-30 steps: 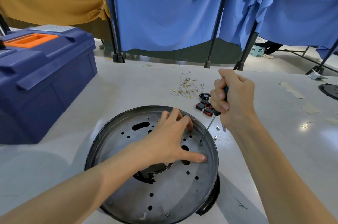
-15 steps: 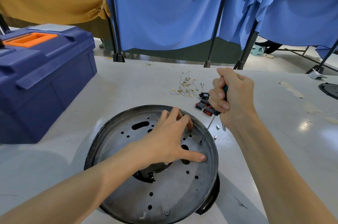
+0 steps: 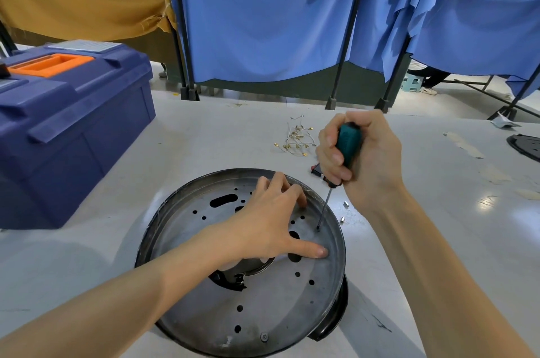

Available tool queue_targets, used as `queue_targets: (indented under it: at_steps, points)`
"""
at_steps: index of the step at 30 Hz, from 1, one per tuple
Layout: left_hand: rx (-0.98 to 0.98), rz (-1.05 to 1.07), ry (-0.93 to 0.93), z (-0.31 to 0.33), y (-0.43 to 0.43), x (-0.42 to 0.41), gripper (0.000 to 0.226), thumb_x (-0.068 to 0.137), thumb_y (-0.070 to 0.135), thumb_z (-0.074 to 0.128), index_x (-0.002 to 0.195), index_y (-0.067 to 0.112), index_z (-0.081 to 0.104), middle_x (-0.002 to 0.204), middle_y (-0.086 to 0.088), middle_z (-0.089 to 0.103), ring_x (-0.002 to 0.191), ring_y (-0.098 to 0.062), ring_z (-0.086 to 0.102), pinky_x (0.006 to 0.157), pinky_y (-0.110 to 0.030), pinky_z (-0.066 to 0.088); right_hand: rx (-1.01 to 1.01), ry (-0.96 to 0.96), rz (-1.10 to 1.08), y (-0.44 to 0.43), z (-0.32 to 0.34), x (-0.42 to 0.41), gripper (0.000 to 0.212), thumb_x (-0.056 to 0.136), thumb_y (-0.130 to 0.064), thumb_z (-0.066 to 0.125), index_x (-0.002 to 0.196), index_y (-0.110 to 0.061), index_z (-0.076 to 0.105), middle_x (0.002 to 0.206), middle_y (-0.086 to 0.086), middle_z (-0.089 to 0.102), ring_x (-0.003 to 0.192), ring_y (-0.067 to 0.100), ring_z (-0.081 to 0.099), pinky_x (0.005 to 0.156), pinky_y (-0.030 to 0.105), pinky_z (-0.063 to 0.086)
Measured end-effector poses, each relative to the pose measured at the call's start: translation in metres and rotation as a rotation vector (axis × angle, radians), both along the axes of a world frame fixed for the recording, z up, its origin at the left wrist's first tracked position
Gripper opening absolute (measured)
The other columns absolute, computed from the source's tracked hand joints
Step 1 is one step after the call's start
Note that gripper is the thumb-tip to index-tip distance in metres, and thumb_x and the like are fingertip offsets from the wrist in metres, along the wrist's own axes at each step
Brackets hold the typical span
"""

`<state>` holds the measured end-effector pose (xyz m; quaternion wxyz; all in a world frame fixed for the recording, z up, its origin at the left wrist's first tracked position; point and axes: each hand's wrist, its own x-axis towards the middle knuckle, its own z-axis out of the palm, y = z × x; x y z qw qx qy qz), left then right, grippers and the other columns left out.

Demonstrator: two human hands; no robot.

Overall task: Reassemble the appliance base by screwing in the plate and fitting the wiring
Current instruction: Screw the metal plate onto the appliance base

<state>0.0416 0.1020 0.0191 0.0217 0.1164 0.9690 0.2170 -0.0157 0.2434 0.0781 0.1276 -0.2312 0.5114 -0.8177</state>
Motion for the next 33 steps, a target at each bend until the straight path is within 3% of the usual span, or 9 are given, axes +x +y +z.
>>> queue_targets:
  at_steps: [4, 8, 12, 15, 19, 23, 26, 29, 33]
  points:
    - [0.080, -0.020, -0.035, 0.010, -0.003, -0.002, 0.067, 0.070, 0.052, 0.079, 0.123, 0.023, 0.052, 0.115, 0.003, 0.044, 0.111, -0.016, 0.038, 0.094, -0.032, 0.043, 0.037, 0.076, 0.005, -0.003, -0.006, 0.005, 0.036, 0.090, -0.024, 0.039, 0.063, -0.007, 0.054, 0.049, 0.004, 0.039, 0.038, 0.017, 0.027, 0.045, 0.033, 0.022]
    - [0.474, 0.013, 0.005, 0.030, -0.005, 0.000, 0.052, 0.064, 0.040, 0.088, 0.107, 0.025, 0.063, 0.102, 0.006, 0.066, 0.099, -0.007, 0.062, 0.093, -0.035, 0.051, -0.014, 0.114, -0.114, -0.010, -0.010, 0.010, 0.034, 0.086, -0.028, 0.047, 0.060, -0.008, 0.057, 0.049, 0.008, 0.043, 0.038, 0.020, 0.033, 0.046, 0.032, 0.023]
    - [0.829, -0.010, 0.077, 0.039, 0.003, -0.004, 0.036, 0.058, 0.025, 0.093, 0.072, 0.026, 0.060, 0.080, -0.002, 0.069, 0.081, -0.019, 0.069, 0.085, -0.043, 0.056, -0.108, 0.117, -0.140, -0.011, -0.013, 0.014, 0.029, 0.084, -0.025, 0.057, 0.068, -0.002, 0.061, 0.054, 0.013, 0.048, 0.045, 0.023, 0.041, 0.049, 0.027, 0.038]
    - [0.936, 0.002, 0.109, 0.034, 0.009, -0.009, 0.024, 0.066, 0.015, 0.088, 0.075, 0.018, 0.066, 0.076, -0.012, 0.072, 0.075, -0.027, 0.071, 0.076, -0.036, 0.059, -0.110, 0.125, -0.080, -0.007, -0.011, 0.014, 0.024, 0.078, -0.026, 0.063, 0.073, -0.002, 0.067, 0.063, 0.011, 0.055, 0.055, 0.021, 0.051, 0.054, 0.028, 0.046]
    - [0.979, -0.078, 0.058, 0.032, 0.006, -0.009, 0.004, 0.084, 0.007, 0.073, 0.084, 0.010, 0.071, 0.079, -0.012, 0.074, 0.077, -0.026, 0.072, 0.075, -0.024, 0.058, 0.059, 0.195, 0.075, 0.013, -0.001, 0.000, 0.021, 0.077, -0.017, 0.065, 0.091, -0.004, 0.072, 0.082, 0.013, 0.067, 0.072, 0.025, 0.062, 0.064, 0.035, 0.051]
    - [0.942, -0.129, -0.035, 0.030, 0.002, -0.010, 0.018, 0.094, 0.000, 0.057, 0.097, 0.011, 0.071, 0.081, -0.001, 0.075, 0.083, -0.020, 0.072, 0.080, -0.026, 0.057, 0.247, 0.409, 0.228, 0.038, 0.010, -0.012, 0.037, 0.089, -0.011, 0.059, 0.125, -0.005, 0.062, 0.115, 0.017, 0.069, 0.102, 0.034, 0.068, 0.087, 0.035, 0.054]
    - [0.940, -0.148, -0.084, 0.030, 0.000, -0.009, 0.022, 0.096, 0.001, 0.054, 0.100, 0.016, 0.069, 0.084, 0.001, 0.075, 0.087, -0.018, 0.072, 0.079, -0.025, 0.057, 0.324, 0.533, 0.141, 0.044, 0.011, -0.015, 0.030, 0.085, -0.009, 0.066, 0.114, -0.006, 0.068, 0.106, 0.014, 0.073, 0.104, 0.033, 0.068, 0.086, 0.034, 0.055]
    - [0.953, -0.133, -0.091, 0.032, 0.000, -0.010, 0.018, 0.086, 0.013, 0.071, 0.103, 0.013, 0.067, 0.088, -0.008, 0.076, 0.087, -0.024, 0.073, 0.079, -0.030, 0.059, 0.365, 0.599, 0.067, 0.045, 0.014, -0.015, 0.025, 0.076, -0.012, 0.075, 0.101, -0.013, 0.073, 0.093, 0.004, 0.076, 0.099, 0.026, 0.070, 0.081, 0.029, 0.056]
    - [0.923, -0.151, -0.036, 0.033, 0.006, -0.012, 0.008, 0.088, 0.017, 0.069, 0.096, 0.018, 0.069, 0.083, -0.010, 0.075, 0.079, -0.024, 0.072, 0.075, -0.030, 0.060, 0.443, 0.636, -0.115, 0.037, 0.013, -0.010, 0.032, 0.063, -0.022, 0.088, 0.083, -0.011, 0.065, 0.077, -0.007, 0.069, 0.082, 0.023, 0.068, 0.073, 0.052, 0.055]
